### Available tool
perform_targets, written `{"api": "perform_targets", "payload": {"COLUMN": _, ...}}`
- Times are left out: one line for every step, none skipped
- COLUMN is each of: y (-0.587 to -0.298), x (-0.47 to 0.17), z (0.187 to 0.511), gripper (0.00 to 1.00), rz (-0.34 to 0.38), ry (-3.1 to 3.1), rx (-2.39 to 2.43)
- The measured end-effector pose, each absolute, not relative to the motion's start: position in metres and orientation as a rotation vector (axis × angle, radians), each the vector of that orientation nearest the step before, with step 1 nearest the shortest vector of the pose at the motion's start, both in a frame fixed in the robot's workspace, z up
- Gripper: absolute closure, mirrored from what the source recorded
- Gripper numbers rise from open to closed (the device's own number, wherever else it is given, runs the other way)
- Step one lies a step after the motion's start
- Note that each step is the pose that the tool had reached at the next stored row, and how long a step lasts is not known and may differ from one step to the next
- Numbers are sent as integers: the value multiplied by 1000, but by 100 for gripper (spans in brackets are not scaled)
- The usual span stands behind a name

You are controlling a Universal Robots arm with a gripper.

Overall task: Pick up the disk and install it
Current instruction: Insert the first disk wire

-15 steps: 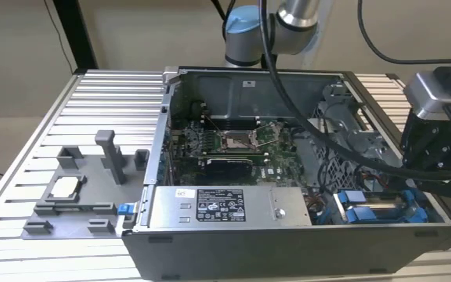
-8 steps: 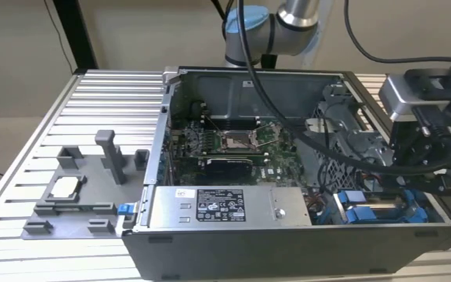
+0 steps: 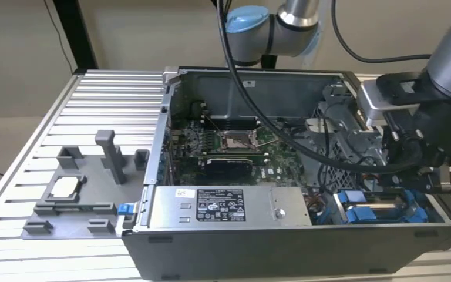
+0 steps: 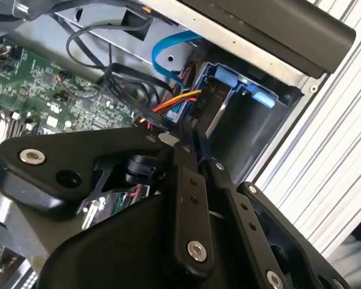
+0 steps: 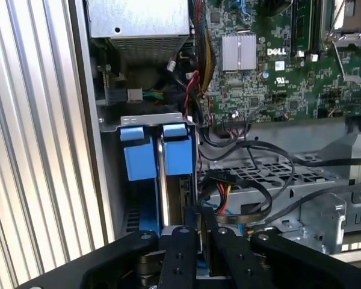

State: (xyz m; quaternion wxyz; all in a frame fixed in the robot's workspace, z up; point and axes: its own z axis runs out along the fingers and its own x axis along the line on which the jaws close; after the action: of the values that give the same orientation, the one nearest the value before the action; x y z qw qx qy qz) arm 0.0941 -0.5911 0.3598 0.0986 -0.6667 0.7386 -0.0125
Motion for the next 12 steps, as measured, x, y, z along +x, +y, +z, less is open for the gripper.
{"api": "perform_targets", "payload": {"y": -591, "x": 92, "z": 360, "gripper": 100, "rz": -57, "ry": 2179, "rx": -1970}}
{"api": "perform_targets", "payload": {"y": -591, "x": 89, "z": 360, "gripper": 100, "rz": -66, "ry": 2176, "rx": -1968}}
{"api": "perform_targets", "payload": {"y": -591, "x": 86, "z": 360, "gripper": 100, "rz": -72, "ry": 2176, "rx": -1969}}
{"api": "perform_targets", "payload": {"y": -591, "x": 81, "z": 359, "gripper": 100, "rz": -77, "ry": 2176, "rx": -1970}}
{"api": "perform_targets", "payload": {"y": -591, "x": 77, "z": 359, "gripper": 100, "rz": -81, "ry": 2178, "rx": -1972}}
{"api": "perform_targets", "payload": {"y": -591, "x": 75, "z": 358, "gripper": 100, "rz": -82, "ry": 2178, "rx": -1972}}
{"api": "perform_targets", "payload": {"y": -591, "x": 75, "z": 358, "gripper": 100, "rz": -85, "ry": 2176, "rx": -1971}}
{"api": "perform_targets", "payload": {"y": -591, "x": 75, "z": 357, "gripper": 100, "rz": -91, "ry": 2173, "rx": -1968}}
{"api": "perform_targets", "payload": {"y": -591, "x": 75, "z": 357, "gripper": 100, "rz": -98, "ry": 2168, "rx": -1965}}
{"api": "perform_targets", "payload": {"y": -591, "x": 75, "z": 356, "gripper": 100, "rz": -102, "ry": 2165, "rx": -1963}}
{"api": "perform_targets", "payload": {"y": -591, "x": 75, "z": 356, "gripper": 100, "rz": -103, "ry": 2165, "rx": -1962}}
{"api": "perform_targets", "payload": {"y": -591, "x": 75, "z": 356, "gripper": 100, "rz": -104, "ry": 2165, "rx": -1963}}
